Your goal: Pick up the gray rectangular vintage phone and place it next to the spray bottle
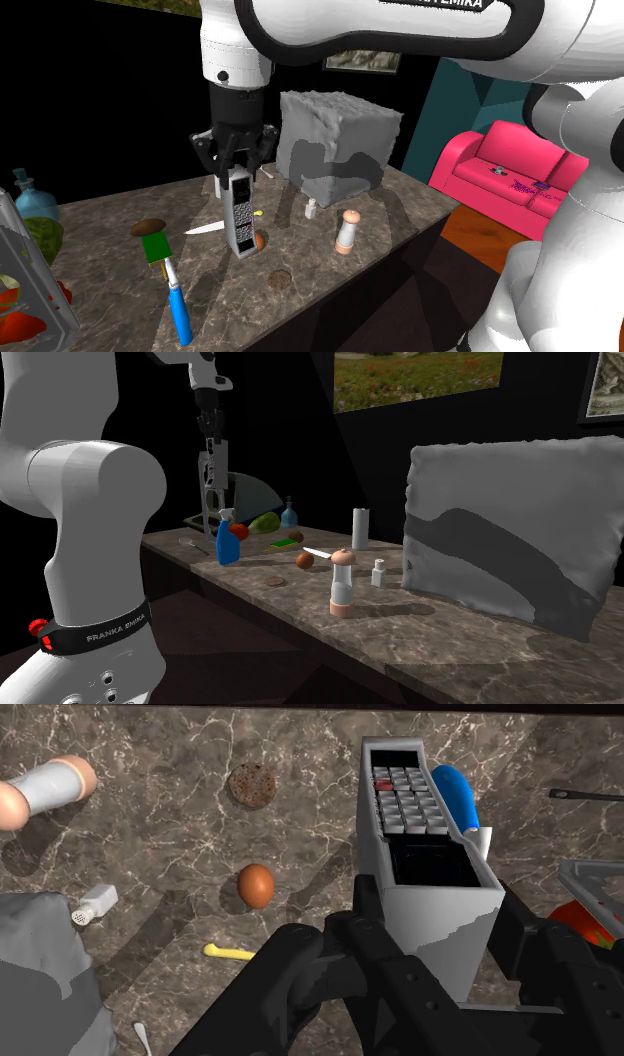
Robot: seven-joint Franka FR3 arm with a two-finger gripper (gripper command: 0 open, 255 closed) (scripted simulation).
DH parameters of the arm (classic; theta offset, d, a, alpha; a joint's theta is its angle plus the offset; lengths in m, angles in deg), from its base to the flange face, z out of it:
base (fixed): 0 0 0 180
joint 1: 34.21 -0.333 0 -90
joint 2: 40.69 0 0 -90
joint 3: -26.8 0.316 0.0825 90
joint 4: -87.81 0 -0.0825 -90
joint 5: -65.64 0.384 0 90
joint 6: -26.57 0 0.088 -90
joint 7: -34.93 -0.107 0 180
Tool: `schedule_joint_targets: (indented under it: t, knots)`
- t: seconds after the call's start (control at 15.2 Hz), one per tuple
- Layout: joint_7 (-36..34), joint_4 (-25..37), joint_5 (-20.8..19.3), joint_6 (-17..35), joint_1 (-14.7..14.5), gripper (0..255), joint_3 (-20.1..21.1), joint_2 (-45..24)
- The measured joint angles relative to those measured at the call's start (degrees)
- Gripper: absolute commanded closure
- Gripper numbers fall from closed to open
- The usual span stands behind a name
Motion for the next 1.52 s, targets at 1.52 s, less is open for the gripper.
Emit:
schedule_joint_targets:
  t: [1.52]
  knots:
    - [-1.17,-17.86,-0.3,17.64,0.32,255,-0.27,0.19]
